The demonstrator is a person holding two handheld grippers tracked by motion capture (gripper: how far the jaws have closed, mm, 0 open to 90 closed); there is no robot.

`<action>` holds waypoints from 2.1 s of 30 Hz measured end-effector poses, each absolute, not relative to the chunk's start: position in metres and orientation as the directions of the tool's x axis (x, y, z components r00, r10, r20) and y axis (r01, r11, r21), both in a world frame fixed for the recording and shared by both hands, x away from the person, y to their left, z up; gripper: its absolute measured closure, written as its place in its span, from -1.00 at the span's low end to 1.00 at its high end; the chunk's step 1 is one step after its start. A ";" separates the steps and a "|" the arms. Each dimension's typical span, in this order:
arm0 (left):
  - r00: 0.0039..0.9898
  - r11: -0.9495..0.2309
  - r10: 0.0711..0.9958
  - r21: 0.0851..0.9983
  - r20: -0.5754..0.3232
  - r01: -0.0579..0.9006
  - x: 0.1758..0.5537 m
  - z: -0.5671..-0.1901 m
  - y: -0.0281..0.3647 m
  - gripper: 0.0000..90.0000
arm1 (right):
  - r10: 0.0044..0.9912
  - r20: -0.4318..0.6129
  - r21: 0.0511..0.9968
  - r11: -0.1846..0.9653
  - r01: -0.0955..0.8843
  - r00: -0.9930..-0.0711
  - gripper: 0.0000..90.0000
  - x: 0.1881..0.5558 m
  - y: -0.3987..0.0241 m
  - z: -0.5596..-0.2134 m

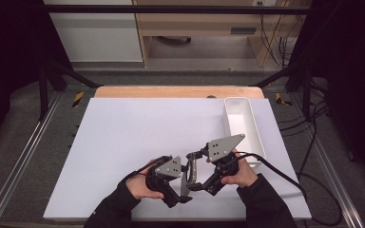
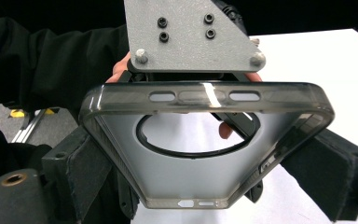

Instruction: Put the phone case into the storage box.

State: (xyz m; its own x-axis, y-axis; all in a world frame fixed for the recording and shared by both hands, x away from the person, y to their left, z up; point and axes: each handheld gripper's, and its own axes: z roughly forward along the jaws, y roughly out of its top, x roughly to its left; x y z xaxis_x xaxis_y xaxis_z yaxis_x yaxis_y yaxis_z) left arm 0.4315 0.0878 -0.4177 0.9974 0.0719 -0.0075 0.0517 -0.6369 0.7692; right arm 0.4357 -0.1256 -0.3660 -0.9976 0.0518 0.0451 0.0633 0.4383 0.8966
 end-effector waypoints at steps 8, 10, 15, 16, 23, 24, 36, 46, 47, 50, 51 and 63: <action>0.991 -0.608 0.135 0.791 0.012 0.073 0.431 -0.413 0.101 -0.92 | 0.101 0.037 0.902 0.424 0.076 -0.994 -0.73 0.437 -0.133 -0.359; 0.987 -0.599 0.158 0.796 0.016 0.083 0.430 -0.413 0.106 -0.93 | 0.115 0.029 0.903 0.424 0.075 -0.993 -0.73 0.438 -0.135 -0.357; 0.976 -0.577 0.219 0.809 0.016 0.116 0.430 -0.415 0.121 -0.94 | 0.142 0.022 0.904 0.420 0.080 -0.990 -0.73 0.438 -0.139 -0.353; 0.972 -0.568 0.235 0.813 0.014 0.126 0.430 -0.416 0.124 -0.96 | 0.147 0.022 0.904 0.419 0.083 -0.989 -0.73 0.437 -0.139 -0.352; 0.941 -0.512 0.339 0.840 0.006 0.179 0.429 -0.420 0.145 -0.97 | 0.202 0.016 0.907 0.409 0.099 -0.979 -0.73 0.438 -0.145 -0.349; 0.935 -0.503 0.355 0.845 0.008 0.184 0.429 -0.420 0.148 -0.97 | 0.208 0.017 0.908 0.406 0.102 -0.978 -0.73 0.438 -0.147 -0.348; 0.850 -0.398 0.526 0.874 -0.032 0.279 0.426 -0.430 0.182 -0.97 | 0.312 0.008 0.914 0.382 0.133 -0.950 -0.73 0.440 -0.155 -0.343; 0.784 -0.328 0.618 0.887 -0.058 0.324 0.425 -0.436 0.211 -0.97 | 0.412 0.011 0.921 0.350 0.169 -0.911 -0.74 0.444 -0.160 -0.337; 0.777 -0.323 0.626 0.887 -0.060 0.329 0.425 -0.437 0.214 -0.97 | 0.422 0.009 0.921 0.349 0.172 -0.907 -0.73 0.444 -0.160 -0.337; 0.760 -0.311 0.647 0.888 -0.064 0.339 0.424 -0.439 0.221 -0.97 | 0.448 0.007 0.920 0.347 0.181 -0.894 -0.74 0.446 -0.161 -0.336; 0.754 -0.306 0.653 0.888 -0.067 0.344 0.424 -0.440 0.223 -0.97 | 0.457 0.009 0.920 0.344 0.187 -0.889 -0.74 0.447 -0.162 -0.336; 0.697 -0.271 0.714 0.892 -0.067 0.362 0.425 -0.447 0.246 -0.97 | 0.532 0.011 0.927 0.312 0.209 -0.846 -0.74 0.454 -0.170 -0.327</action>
